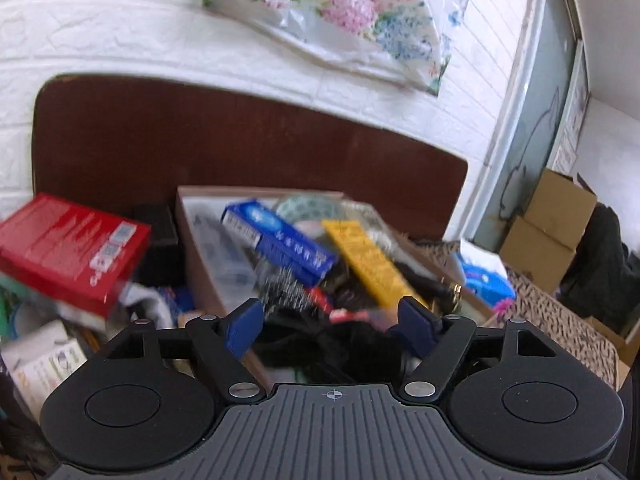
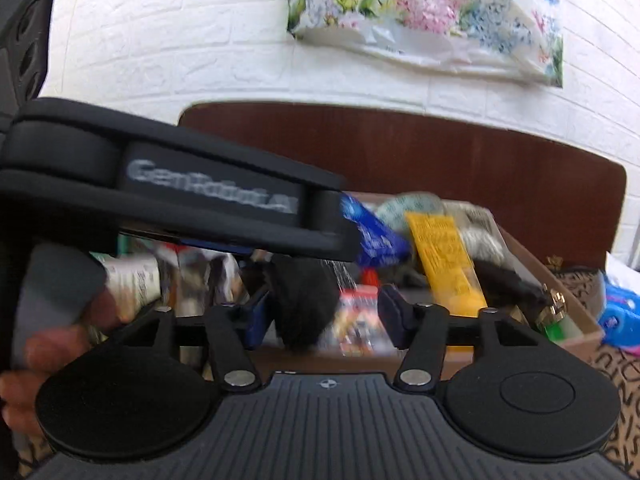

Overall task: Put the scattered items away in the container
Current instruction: 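Carry the black cord with the left gripper over the cardboard box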

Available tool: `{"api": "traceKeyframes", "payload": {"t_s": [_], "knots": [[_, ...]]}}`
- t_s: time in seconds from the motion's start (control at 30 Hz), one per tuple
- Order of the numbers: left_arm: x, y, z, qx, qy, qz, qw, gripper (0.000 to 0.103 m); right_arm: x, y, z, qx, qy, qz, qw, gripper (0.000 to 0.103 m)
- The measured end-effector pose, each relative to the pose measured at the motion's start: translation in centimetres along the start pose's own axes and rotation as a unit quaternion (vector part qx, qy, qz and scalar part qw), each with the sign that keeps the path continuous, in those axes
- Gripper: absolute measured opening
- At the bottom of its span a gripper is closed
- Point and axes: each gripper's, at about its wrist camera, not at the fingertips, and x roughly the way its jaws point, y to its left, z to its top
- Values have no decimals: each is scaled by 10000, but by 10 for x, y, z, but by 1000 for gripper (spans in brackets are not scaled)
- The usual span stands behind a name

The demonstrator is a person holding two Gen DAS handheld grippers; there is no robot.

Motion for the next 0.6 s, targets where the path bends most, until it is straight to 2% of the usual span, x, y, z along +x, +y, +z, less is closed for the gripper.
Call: {"api": "traceKeyframes", "payload": {"t_s": [0.13, 0.23, 0.33, 0.4, 0.47, 0.53, 0.6], "knots": [[-1, 1, -7, 10, -101, 58, 9999, 89, -4, -4, -1, 202, -41, 14, 9998, 70], [-5, 4, -5, -65, -117, -9, 9999, 87, -8, -1, 2, 125, -54, -45, 9999, 68], [-14, 5, -3, -150, -178, -85, 9997, 81, -16, 5, 3, 34, -60, -12, 10000, 58], [-17, 5, -2, -185, -167, -111, 9996, 67, -18, 8, 4, -39, -51, 22, 10000, 50], [-20, 7, 0, -255, -131, -160, 9995, 62, -22, 12, 5, -170, -60, 32, 9998, 45], [-21, 9, 2, -287, -112, -196, 9993, 57, -23, 15, 5, -307, -27, 119, 9995, 30], [-19, 9, 3, -328, -104, -174, 9993, 51, -20, 18, 8, -376, 26, 153, 9992, 26]]}}
